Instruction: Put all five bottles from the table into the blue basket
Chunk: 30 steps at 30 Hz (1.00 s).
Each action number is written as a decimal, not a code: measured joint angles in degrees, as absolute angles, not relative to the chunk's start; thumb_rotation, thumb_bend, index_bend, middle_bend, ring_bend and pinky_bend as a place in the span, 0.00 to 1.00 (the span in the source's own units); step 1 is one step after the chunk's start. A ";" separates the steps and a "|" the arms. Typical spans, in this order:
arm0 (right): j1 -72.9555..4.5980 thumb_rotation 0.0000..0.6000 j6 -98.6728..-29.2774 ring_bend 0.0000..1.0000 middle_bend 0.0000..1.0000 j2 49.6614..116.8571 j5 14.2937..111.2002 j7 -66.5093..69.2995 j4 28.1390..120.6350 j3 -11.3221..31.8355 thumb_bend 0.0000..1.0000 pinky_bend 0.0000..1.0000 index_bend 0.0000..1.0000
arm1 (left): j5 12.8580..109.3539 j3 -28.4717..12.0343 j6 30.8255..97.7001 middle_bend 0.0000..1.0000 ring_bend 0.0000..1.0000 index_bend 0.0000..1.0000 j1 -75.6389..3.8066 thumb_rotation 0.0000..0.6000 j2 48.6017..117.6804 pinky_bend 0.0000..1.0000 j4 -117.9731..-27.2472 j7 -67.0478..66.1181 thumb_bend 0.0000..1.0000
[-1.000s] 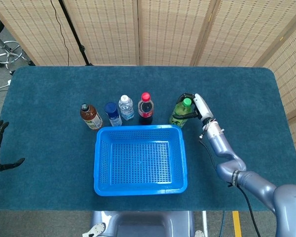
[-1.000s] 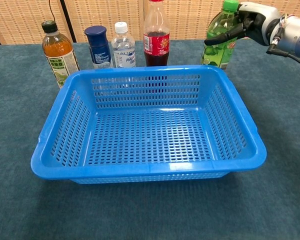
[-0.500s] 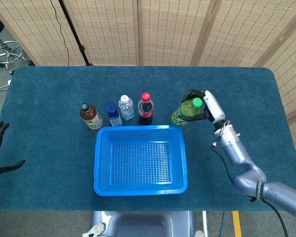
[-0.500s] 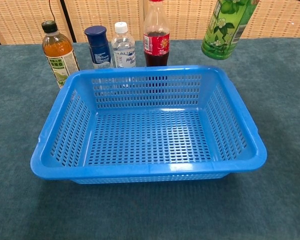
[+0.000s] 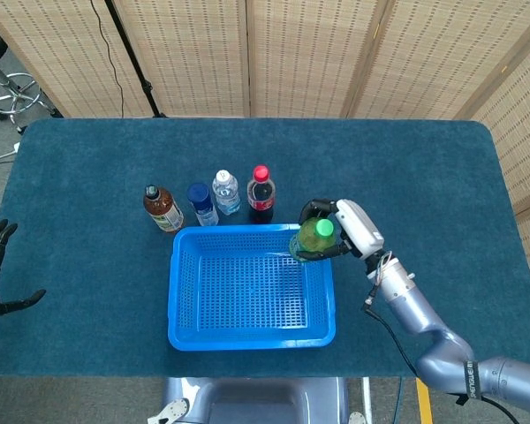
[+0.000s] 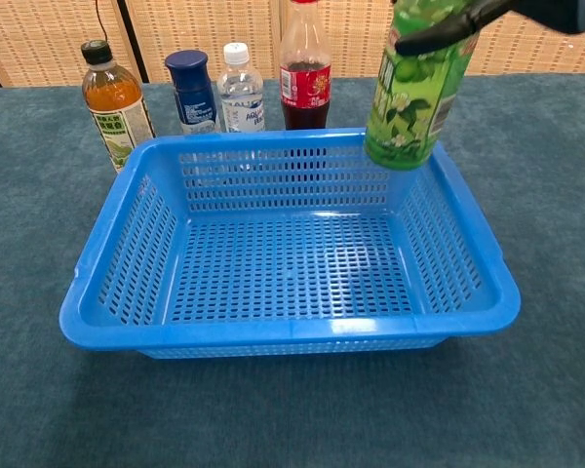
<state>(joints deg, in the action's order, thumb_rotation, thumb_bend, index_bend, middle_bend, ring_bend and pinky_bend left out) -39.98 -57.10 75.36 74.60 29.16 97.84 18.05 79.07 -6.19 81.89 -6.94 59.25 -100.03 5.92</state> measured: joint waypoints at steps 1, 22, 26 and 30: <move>-40.18 1.00 -56.71 0.77 0.79 76.34 74.09 28.78 97.40 17.72 0.02 0.63 0.65 | 79.06 -6.19 81.89 0.00 0.00 0.00 -6.90 1.00 59.17 0.00 -99.95 6.16 0.07; -42.02 1.00 -49.99 0.00 0.00 73.26 78.32 32.28 93.14 13.37 0.00 0.02 0.00 | 79.16 -6.14 81.85 0.00 0.00 0.00 -6.62 1.00 58.57 0.00 -99.44 7.99 0.07; -42.04 1.00 -49.22 0.00 0.00 68.99 78.16 34.02 93.90 14.47 0.00 0.00 0.00 | 79.82 -5.98 82.23 0.00 0.00 0.00 -6.45 1.00 58.36 0.00 -99.52 8.53 0.07; -43.22 1.00 -46.11 0.00 0.00 66.88 75.88 36.76 91.46 16.24 0.00 0.00 0.00 | 80.53 -5.71 82.50 0.00 0.00 0.00 -6.38 1.00 58.33 0.00 -99.64 8.15 0.07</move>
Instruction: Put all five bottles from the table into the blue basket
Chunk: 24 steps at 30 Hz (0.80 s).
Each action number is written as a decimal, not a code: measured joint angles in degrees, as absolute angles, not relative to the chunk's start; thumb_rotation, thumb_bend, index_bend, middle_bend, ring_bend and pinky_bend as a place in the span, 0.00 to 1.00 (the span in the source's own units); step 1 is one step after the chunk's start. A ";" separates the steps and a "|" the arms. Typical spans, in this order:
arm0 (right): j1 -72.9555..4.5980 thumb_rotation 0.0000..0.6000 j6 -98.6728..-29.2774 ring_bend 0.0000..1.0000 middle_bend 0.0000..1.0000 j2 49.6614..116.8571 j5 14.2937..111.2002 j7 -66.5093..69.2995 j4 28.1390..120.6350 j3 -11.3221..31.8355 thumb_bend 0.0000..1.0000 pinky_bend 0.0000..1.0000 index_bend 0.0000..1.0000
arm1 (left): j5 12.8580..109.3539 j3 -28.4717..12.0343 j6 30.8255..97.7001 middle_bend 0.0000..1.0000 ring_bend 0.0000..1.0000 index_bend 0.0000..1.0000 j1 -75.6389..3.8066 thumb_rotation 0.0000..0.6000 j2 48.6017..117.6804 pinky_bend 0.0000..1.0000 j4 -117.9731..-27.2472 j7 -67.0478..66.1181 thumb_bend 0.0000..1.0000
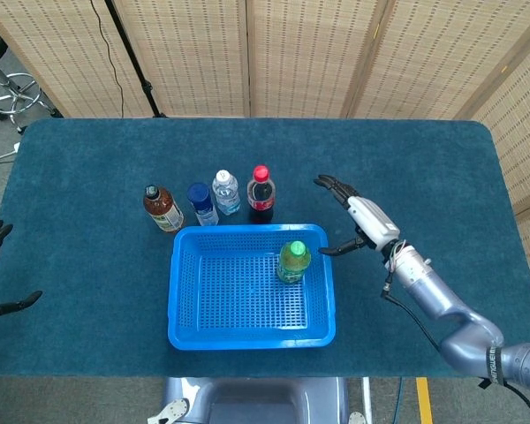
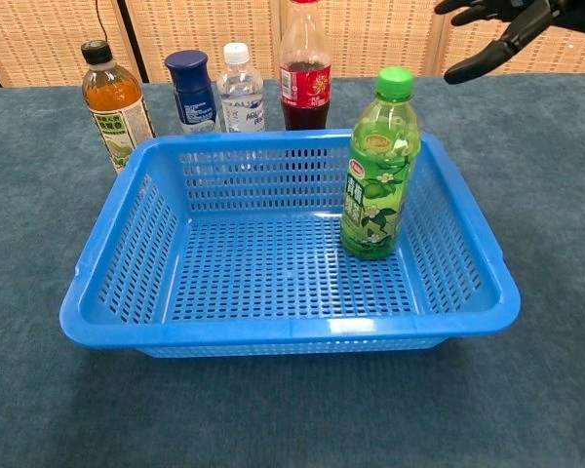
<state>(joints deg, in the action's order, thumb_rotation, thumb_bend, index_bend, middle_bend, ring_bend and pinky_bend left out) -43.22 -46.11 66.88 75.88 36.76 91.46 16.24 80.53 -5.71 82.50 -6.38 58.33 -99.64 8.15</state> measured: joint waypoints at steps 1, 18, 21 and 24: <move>-43.65 1.00 -45.10 0.00 0.00 66.87 75.50 37.57 90.51 16.50 0.00 0.00 0.00 | 80.57 -5.69 82.59 0.00 0.00 0.00 -6.37 1.00 58.42 0.00 -99.71 7.83 0.07; -54.64 1.00 -32.60 0.00 0.00 82.16 80.19 57.00 66.60 16.49 0.00 0.00 0.00 | 75.59 -7.47 80.80 0.00 0.00 0.00 -7.86 1.00 60.88 0.00 -99.14 2.87 0.07; -56.52 1.00 -32.18 0.00 0.00 85.46 80.82 58.34 63.57 16.47 0.00 0.00 0.00 | 74.66 -7.66 80.18 0.00 0.00 0.00 -8.08 1.00 61.12 0.00 -98.78 2.61 0.07; -58.12 1.00 -32.14 0.00 0.00 88.55 80.99 58.64 60.33 16.60 0.00 0.00 0.00 | 73.33 -8.02 79.31 0.00 0.00 0.00 -8.38 1.00 61.22 0.00 -98.43 2.62 0.07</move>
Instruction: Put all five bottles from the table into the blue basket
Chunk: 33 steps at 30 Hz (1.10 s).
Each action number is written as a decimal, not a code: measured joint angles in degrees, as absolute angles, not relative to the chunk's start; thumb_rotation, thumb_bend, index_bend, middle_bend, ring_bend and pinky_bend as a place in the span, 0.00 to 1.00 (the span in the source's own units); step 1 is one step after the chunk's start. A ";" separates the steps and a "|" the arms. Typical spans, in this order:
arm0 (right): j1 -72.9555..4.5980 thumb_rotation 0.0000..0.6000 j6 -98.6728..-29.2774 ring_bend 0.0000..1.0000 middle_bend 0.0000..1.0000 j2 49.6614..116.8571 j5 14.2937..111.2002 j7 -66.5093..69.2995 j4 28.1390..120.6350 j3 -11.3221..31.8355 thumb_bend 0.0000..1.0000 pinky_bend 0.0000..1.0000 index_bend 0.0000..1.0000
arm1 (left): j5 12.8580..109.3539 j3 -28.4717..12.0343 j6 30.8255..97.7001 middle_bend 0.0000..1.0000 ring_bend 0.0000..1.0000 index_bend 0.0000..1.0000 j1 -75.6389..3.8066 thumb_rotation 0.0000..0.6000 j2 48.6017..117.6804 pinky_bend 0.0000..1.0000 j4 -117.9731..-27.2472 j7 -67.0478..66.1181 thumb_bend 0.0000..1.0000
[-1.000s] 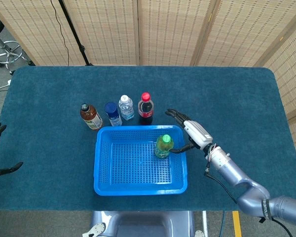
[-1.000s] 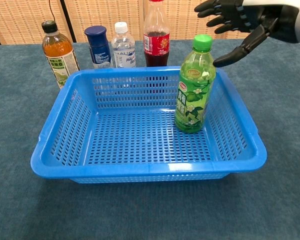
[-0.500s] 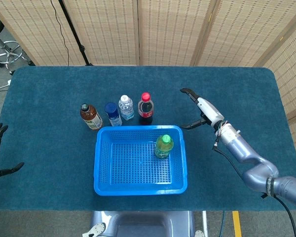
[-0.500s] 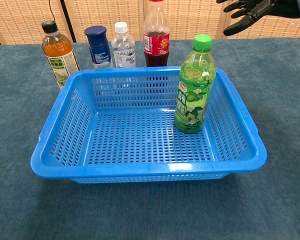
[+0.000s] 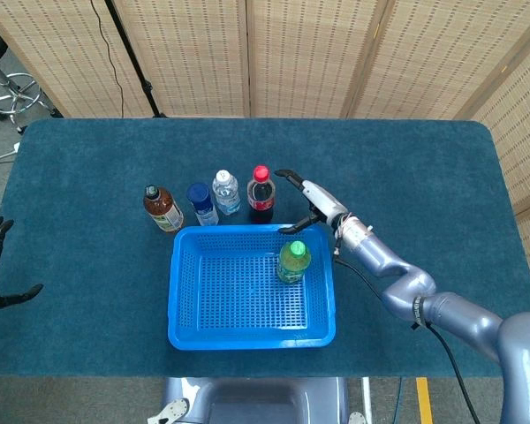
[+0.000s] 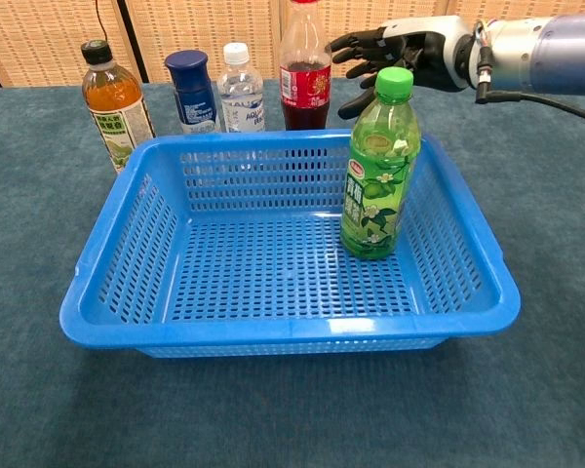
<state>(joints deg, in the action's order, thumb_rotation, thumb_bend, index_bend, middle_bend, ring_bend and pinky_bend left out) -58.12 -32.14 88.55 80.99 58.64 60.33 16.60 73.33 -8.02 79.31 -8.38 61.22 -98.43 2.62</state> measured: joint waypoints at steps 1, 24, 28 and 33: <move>-58.59 1.00 -32.12 0.00 0.00 89.56 80.88 58.73 59.32 16.71 0.00 0.00 0.00 | 72.83 -8.20 79.06 0.00 0.00 0.00 -8.49 1.00 61.25 0.00 -98.34 2.65 0.07; -63.24 1.00 -39.96 0.75 0.79 107.47 72.89 57.05 39.87 23.44 0.00 0.63 0.63 | 70.74 -9.19 77.18 0.00 0.00 0.00 -9.02 1.00 60.50 0.00 -97.53 4.82 0.07; -62.80 1.00 -40.49 0.76 0.80 106.72 72.49 56.08 41.44 23.69 0.00 0.64 0.63 | 71.29 -9.03 77.44 0.00 0.00 0.00 -8.88 1.00 60.41 0.00 -97.64 5.08 0.07; -61.92 1.00 -42.29 0.76 0.80 104.71 72.15 54.38 44.49 24.31 0.00 0.64 0.63 | 71.99 -8.81 77.80 0.00 0.00 0.00 -8.65 1.00 60.21 0.00 -97.89 5.59 0.07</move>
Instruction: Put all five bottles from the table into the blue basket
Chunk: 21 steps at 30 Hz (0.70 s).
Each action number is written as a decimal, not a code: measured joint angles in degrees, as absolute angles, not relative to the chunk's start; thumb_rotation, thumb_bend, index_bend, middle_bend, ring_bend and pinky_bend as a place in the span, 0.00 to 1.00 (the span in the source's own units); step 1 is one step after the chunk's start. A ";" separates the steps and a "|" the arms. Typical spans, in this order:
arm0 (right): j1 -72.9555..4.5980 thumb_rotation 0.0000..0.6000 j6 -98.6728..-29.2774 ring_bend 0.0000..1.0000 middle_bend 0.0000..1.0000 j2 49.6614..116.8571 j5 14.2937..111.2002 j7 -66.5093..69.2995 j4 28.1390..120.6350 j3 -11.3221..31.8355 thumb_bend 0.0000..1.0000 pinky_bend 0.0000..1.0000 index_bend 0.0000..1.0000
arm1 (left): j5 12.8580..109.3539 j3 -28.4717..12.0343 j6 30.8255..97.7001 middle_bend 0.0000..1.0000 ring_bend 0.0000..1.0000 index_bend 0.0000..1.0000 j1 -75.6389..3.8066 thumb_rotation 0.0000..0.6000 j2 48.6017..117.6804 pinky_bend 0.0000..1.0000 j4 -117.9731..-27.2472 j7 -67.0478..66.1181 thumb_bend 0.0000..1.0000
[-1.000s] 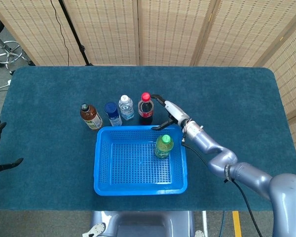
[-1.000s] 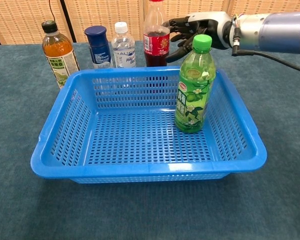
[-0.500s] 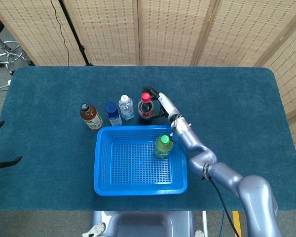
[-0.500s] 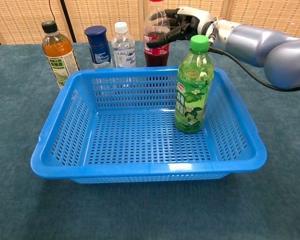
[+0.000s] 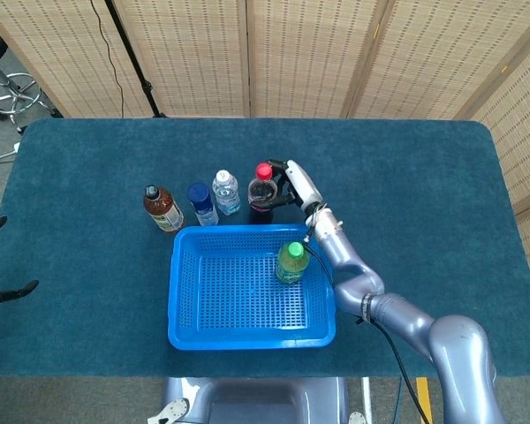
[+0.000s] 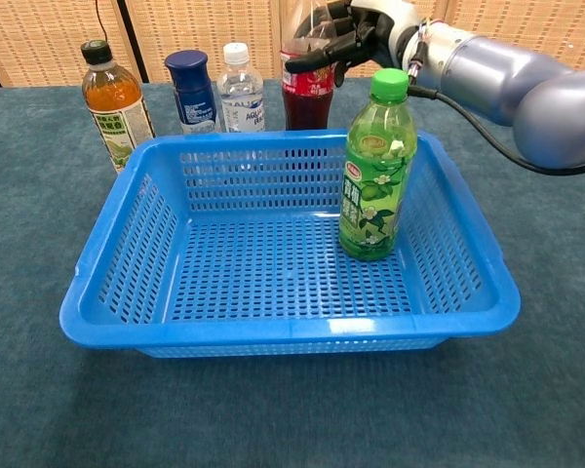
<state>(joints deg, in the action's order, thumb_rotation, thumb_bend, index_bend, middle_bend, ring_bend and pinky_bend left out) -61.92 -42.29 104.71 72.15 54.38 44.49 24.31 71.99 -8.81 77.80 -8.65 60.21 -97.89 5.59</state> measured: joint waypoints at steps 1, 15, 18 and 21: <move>-61.73 1.00 -42.72 0.76 0.80 104.15 72.13 54.07 45.26 24.47 0.00 0.64 0.63 | 72.22 -8.76 77.94 0.00 0.00 0.00 -8.56 1.00 60.13 0.00 -97.95 5.79 0.07; -53.84 1.00 -51.51 0.76 0.80 85.55 72.04 45.74 71.84 27.46 0.00 0.64 0.63 | 75.94 -7.73 79.95 0.00 0.00 0.00 -7.34 1.00 59.10 0.00 -98.24 8.81 0.07; -50.76 1.00 -53.87 0.76 0.80 80.24 72.30 44.16 79.16 27.86 0.00 0.64 0.63 | 76.89 -7.40 80.52 0.00 0.00 0.00 -7.07 1.00 59.02 0.00 -98.30 9.10 0.07; -47.60 1.00 -55.83 0.76 0.80 75.38 72.66 43.54 86.09 28.10 0.00 0.64 0.63 | 77.65 -7.17 81.07 0.00 0.00 0.00 -6.85 1.00 58.94 0.00 -98.47 9.42 0.07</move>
